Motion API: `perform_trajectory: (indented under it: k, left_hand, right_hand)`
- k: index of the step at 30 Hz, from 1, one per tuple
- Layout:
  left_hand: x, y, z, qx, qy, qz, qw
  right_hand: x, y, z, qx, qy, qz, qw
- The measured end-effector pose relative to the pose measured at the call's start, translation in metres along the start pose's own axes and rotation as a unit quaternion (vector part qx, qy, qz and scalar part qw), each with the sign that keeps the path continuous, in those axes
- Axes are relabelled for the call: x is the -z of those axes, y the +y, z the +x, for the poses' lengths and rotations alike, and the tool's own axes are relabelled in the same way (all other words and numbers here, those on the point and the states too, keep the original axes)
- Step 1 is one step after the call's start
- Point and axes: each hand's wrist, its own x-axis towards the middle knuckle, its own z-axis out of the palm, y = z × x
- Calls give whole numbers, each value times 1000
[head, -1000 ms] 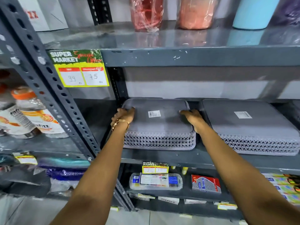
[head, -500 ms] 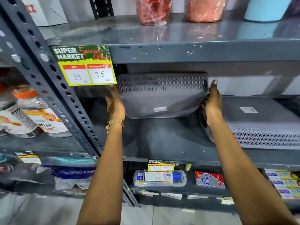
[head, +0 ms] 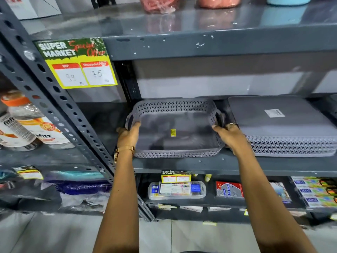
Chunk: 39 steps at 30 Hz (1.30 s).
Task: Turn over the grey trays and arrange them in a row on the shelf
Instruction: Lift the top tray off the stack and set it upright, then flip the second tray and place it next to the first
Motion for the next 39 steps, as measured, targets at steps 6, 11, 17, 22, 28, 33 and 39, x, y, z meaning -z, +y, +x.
perform_trajectory:
  k: [6, 11, 17, 22, 28, 33, 39]
  left_hand:
    - [-66, 37, -41, -278, 156, 177, 931]
    - [-178, 89, -116, -398, -52, -13, 916]
    - [-276, 105, -123, -310, -151, 185, 920]
    - [-311, 102, -104, -154, -160, 172, 960]
    - [-313, 122, -133, -199, -75, 38, 976]
    - [-297, 136, -152, -231, 10, -195, 953]
    - [-278, 109, -173, -166, -22, -247, 954]
  right_hand:
    - [49, -8, 2, 78, 15, 45, 996]
    - [150, 11, 27, 159, 153, 27, 975]
    - [235, 57, 93, 72, 144, -152, 975]
    - [266, 87, 120, -14, 61, -129, 990]
    - [283, 88, 130, 40, 124, 92, 987]
    - [303, 75, 114, 75, 207, 284, 933]
    - [305, 104, 99, 5, 143, 365, 920]
